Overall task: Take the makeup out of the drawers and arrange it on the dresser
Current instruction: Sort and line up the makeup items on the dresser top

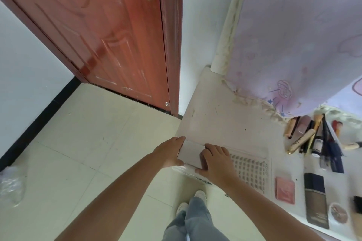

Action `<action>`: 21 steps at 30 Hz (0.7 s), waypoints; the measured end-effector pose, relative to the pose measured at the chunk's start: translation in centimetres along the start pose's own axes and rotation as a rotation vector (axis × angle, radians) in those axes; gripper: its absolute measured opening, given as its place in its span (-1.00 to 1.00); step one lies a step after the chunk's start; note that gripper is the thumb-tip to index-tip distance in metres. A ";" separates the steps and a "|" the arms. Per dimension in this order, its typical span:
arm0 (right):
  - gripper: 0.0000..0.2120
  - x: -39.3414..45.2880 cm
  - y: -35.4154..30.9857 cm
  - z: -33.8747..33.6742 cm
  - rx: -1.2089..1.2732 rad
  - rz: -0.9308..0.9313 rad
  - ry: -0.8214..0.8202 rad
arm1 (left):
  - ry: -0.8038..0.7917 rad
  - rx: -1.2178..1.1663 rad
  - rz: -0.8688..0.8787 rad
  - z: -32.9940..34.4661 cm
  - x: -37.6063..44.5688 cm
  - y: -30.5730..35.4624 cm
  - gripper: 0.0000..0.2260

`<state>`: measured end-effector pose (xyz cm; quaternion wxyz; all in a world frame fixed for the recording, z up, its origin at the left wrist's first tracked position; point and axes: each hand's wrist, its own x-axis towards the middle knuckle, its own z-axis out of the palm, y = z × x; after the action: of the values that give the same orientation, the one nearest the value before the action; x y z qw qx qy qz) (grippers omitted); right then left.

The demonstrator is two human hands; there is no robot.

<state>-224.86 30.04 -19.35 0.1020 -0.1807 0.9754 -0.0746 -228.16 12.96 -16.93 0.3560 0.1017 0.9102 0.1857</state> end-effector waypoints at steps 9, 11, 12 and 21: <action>-0.53 0.1 0.8 1.5 0.065 -0.026 0.200 | -0.095 0.051 0.058 -1.3 0.7 -0.1 -0.51; -0.54 0.3 1.1 1.6 0.056 -0.038 0.247 | -0.123 0.050 0.075 -1.9 1.0 -0.1 -0.56; -0.54 0.4 1.3 1.7 0.045 -0.039 0.255 | -0.139 0.060 0.084 -2.1 1.2 -0.1 -0.56; -0.53 3.1 0.7 1.4 -0.034 0.036 0.272 | -0.132 0.150 0.250 -5.2 4.4 -2.1 -0.52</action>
<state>-227.64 29.36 -21.35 -0.0327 -0.1531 0.9844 -0.0801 -235.05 11.09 -16.91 0.3805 0.2528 0.8763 0.1529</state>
